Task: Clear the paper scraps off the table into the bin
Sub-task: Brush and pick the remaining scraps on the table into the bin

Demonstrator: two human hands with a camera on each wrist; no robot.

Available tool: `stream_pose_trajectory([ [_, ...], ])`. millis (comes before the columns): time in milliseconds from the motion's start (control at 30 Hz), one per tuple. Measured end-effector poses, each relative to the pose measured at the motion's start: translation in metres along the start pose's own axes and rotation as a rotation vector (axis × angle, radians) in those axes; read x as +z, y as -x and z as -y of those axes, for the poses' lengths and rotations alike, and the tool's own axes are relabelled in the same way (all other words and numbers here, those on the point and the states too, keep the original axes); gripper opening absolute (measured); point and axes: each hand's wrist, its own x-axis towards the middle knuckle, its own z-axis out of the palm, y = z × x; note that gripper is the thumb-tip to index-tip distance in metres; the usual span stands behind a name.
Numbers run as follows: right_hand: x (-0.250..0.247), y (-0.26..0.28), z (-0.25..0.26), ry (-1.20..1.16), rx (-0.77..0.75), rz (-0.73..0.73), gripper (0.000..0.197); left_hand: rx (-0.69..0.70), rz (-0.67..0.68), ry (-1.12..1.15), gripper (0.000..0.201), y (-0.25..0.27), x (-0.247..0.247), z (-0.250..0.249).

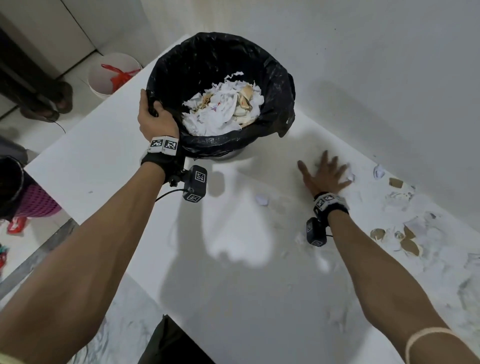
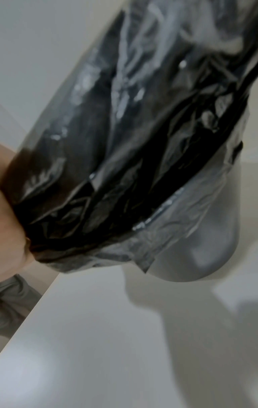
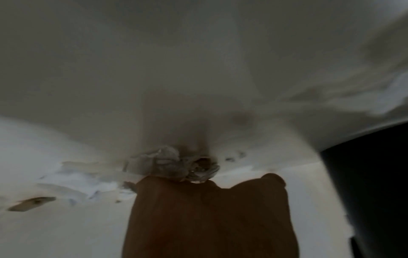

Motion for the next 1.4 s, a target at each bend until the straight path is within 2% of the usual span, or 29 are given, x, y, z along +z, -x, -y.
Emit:
stream_pose_trajectory([
  [133,0.028,0.034,0.019,0.107,-0.324,0.04,0.096,-0.006,-0.007,0.001,0.041,0.003,-0.001,-0.002],
  [233,0.055,0.067,0.017,0.239,-0.495,0.02,0.089,-0.012,-0.011,-0.005,0.041,0.005,-0.003,-0.005],
  [300,0.069,0.085,0.011,0.32,-0.552,-0.029,0.072,-0.013,-0.006,-0.016,0.041,0.006,-0.004,-0.007],
  [400,0.073,0.105,0.004,0.278,-0.61,-0.167,0.031,-0.014,0.011,-0.028,0.041,0.006,-0.006,-0.007],
  [467,0.072,0.112,0.002,0.229,-0.61,-0.178,0.017,-0.016,0.021,-0.028,0.041,0.005,-0.007,-0.007],
  [600,0.057,0.11,0.012,0.247,-0.563,-0.02,0.022,-0.017,0.05,-0.007,0.042,0.002,-0.011,-0.006],
  [733,0.024,0.107,0.023,0.072,-0.384,0.124,0.017,0.0,0.093,0.022,0.041,0.0,-0.019,-0.002],
  [933,-0.07,0.134,0.079,-0.309,-0.32,0.085,0.007,0.011,0.192,0.024,0.042,-0.003,-0.035,-0.003],
  [1100,-0.139,0.156,0.161,-0.515,-0.404,0.053,0.008,0.025,0.266,0.034,0.042,-0.003,-0.042,-0.005],
  [1267,-0.15,0.154,0.25,-0.548,-0.507,-0.024,0.006,0.02,0.303,0.018,0.043,-0.004,-0.05,-0.009],
  [1400,-0.139,0.151,0.295,-0.509,-0.521,-0.069,0.022,0.008,0.359,0.042,0.043,-0.006,-0.056,-0.013],
])
